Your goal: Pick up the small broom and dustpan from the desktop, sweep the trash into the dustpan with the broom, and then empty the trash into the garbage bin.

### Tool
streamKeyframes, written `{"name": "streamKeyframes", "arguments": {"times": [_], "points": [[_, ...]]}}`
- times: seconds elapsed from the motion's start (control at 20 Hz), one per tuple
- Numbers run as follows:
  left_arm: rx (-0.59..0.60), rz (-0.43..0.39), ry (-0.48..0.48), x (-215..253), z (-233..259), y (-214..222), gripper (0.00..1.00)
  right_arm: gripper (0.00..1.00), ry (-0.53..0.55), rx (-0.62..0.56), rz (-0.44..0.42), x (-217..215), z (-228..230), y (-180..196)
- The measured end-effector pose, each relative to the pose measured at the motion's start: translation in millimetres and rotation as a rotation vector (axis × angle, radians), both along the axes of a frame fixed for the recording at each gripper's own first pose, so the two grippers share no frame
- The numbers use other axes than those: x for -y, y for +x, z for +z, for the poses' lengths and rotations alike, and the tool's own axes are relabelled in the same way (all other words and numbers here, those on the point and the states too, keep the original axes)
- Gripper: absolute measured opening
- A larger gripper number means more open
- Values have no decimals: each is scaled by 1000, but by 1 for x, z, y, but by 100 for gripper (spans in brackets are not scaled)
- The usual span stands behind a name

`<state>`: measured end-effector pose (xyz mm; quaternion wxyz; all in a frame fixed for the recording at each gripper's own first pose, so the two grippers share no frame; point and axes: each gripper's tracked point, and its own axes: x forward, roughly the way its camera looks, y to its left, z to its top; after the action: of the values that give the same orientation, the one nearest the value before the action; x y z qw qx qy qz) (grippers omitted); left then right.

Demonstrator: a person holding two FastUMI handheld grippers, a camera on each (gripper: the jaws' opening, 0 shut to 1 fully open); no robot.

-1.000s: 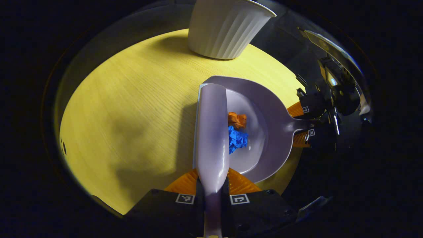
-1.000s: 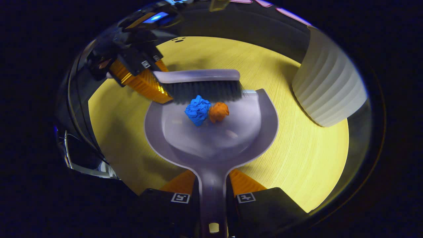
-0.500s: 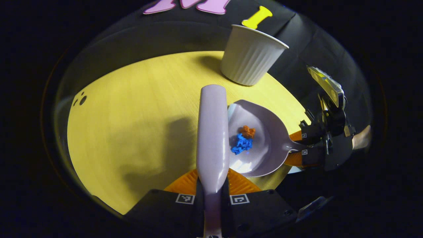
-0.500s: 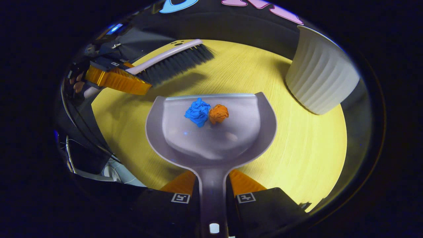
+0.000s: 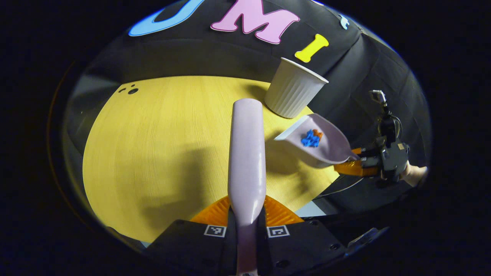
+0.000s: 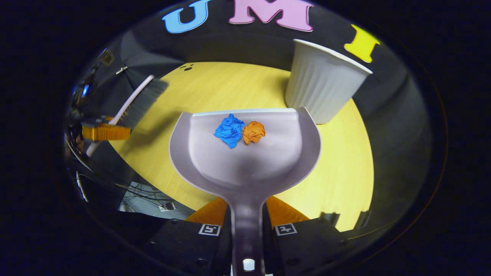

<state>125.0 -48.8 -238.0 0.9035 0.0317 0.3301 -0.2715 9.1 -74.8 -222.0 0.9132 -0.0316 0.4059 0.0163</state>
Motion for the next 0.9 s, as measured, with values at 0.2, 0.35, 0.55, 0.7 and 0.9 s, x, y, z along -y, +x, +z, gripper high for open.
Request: {"name": "streamKeyframes", "arguments": {"times": [0.2,0.35,0.55,0.7,0.9], "points": [[-18,11,-3,-3,-13,5,24,36,61,34,-45,32,57,-19],[-33,23,-12,-3,-12,11,24,36,78,49,-34,46,106,-22],[-24,32,-11,-6,-11,10,24,36,141,77,-59,57,171,-10],[-20,53,-20,-8,-9,11,24,36,157,109,-65,74,207,18],[-3,88,-11,-16,-6,16,24,36,108,128,-98,111,225,65]]}}
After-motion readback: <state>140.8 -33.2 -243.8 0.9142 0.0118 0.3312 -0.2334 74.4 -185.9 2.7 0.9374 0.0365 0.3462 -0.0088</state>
